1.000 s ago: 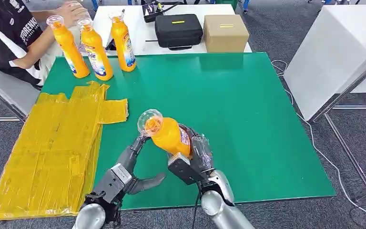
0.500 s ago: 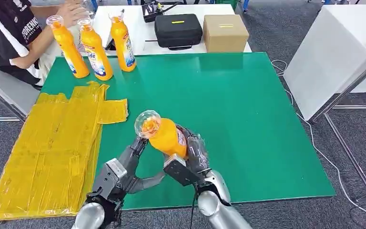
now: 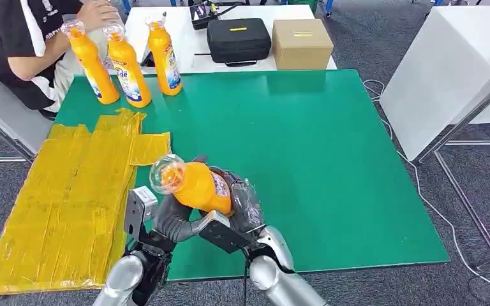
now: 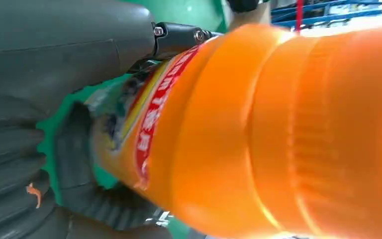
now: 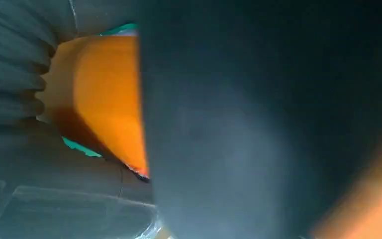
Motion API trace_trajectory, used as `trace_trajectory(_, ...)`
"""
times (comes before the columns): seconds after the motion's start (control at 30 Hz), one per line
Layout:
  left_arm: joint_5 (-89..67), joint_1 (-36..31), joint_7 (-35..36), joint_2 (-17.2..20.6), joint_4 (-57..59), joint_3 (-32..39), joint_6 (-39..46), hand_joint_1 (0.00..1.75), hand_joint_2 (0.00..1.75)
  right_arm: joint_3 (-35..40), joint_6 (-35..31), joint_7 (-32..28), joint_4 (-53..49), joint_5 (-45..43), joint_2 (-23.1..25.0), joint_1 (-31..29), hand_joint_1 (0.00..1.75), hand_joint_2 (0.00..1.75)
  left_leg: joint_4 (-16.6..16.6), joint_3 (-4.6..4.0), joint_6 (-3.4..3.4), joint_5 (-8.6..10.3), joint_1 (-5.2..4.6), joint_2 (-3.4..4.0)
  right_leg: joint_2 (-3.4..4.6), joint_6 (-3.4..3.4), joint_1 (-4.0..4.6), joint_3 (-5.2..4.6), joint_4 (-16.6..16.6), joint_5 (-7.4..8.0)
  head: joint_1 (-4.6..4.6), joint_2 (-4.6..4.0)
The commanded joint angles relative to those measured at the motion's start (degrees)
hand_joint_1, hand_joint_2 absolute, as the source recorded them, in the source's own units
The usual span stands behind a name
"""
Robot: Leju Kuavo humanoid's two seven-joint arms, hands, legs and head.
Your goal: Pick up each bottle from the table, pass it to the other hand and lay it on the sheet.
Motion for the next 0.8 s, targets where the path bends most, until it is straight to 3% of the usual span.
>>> trace_trajectory(0.03, -0.7, -3.2, -0.6, 0.5, 1.5, -2.9, 1.0, 0.00, 1.75, 2.9, 2.0, 1.2, 3.9, 1.3, 0.0, -2.3, 1.75, 1.75, 0.0, 0.12, -0.18, -0.04, 0.07, -0.02, -0.05, -0.06, 0.06, 0.16, 0.0, -0.04, 0.00, 0.00)
trace_trajectory(0.43, 0.5, -3.9, -1.1, 0.0, 2.3, -0.6, 2.1, 0.00, 1.75, 4.0, 3.9, 1.3, 7.5, 1.8, 0.8, -4.0, 1.75, 1.75, 0.0, 0.16, -0.18, -0.06, 0.06, 0.00, -0.03, -0.06, 0.05, 0.20, -0.1, -0.05, 0.00, 0.00)
trace_trajectory(0.47, 0.5, -3.9, -1.3, -0.1, 2.4, -0.4, 2.1, 0.86, 1.75, 3.9, 3.8, 1.2, 7.7, 1.6, 0.9, -4.1, 1.75, 1.75, 0.0, 0.09, -0.13, -0.02, 0.05, -0.02, -0.04, -0.04, 0.04, 0.12, -0.1, -0.02, 0.00, 0.02)
trace_trajectory(0.5, 0.5, -4.0, -1.4, -0.1, 2.5, -0.5, 2.1, 1.50, 1.75, 3.8, 3.9, 1.0, 7.9, 1.5, 0.9, -4.2, 1.75, 1.75, 0.0, 0.08, -0.11, -0.02, 0.04, -0.01, -0.03, -0.04, 0.03, 0.10, 0.0, -0.02, 0.00, 0.00)
trace_trajectory(0.67, 0.5, -4.0, -1.4, -0.1, 2.5, -0.5, 2.1, 1.50, 1.75, 3.8, 3.9, 1.0, 7.9, 1.5, 0.9, -4.2, 1.75, 1.75, 0.0, 0.13, -0.16, -0.02, 0.06, -0.04, -0.07, -0.05, 0.05, 0.16, -0.1, -0.03, 0.00, 0.00)
trace_trajectory(0.7, 0.5, -4.0, -1.4, -0.1, 2.5, -0.5, 2.1, 1.64, 1.75, 3.8, 3.9, 1.0, 7.9, 1.5, 0.9, -4.2, 1.75, 1.75, 0.0, 0.09, -0.12, -0.01, 0.03, -0.04, -0.07, -0.04, 0.03, 0.11, 0.0, -0.02, 0.00, 0.02)
trace_trajectory(0.8, 0.5, -3.9, -1.4, -0.1, 2.5, -0.5, 2.1, 1.75, 1.75, 3.8, 3.9, 1.0, 7.9, 1.5, 0.9, -4.4, 1.75, 1.75, 0.0, 0.07, -0.11, -0.01, 0.03, -0.04, -0.06, -0.03, 0.03, 0.09, 0.0, -0.02, 0.00, 0.02)
